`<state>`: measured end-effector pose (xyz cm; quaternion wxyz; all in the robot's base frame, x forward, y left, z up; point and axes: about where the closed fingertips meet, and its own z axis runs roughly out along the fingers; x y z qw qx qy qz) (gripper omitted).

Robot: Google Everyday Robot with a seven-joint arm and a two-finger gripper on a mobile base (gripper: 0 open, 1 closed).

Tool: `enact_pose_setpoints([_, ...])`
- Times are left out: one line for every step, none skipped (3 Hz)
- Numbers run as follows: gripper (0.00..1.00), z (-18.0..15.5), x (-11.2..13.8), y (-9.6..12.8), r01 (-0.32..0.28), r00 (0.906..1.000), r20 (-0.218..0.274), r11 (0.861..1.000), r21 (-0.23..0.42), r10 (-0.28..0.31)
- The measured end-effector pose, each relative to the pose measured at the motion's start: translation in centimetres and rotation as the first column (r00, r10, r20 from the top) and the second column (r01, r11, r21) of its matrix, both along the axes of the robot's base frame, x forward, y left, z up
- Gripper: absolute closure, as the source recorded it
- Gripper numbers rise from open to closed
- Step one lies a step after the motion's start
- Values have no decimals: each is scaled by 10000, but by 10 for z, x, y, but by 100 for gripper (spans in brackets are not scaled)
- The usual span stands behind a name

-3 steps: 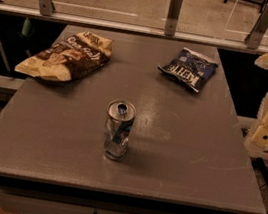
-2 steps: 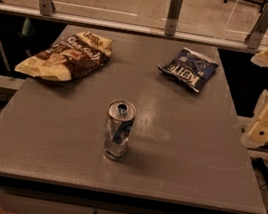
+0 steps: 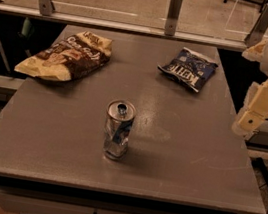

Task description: Move blue chip bag near brown chip bag

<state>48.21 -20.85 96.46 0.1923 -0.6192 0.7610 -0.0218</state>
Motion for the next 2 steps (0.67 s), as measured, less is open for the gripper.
enact_pose_setpoints([0,-20,18,8,-204,9995,250,9987,458,193])
enact_pose_setpoints([0,-36,67,21,-274,9952,966,9897,1403,139])
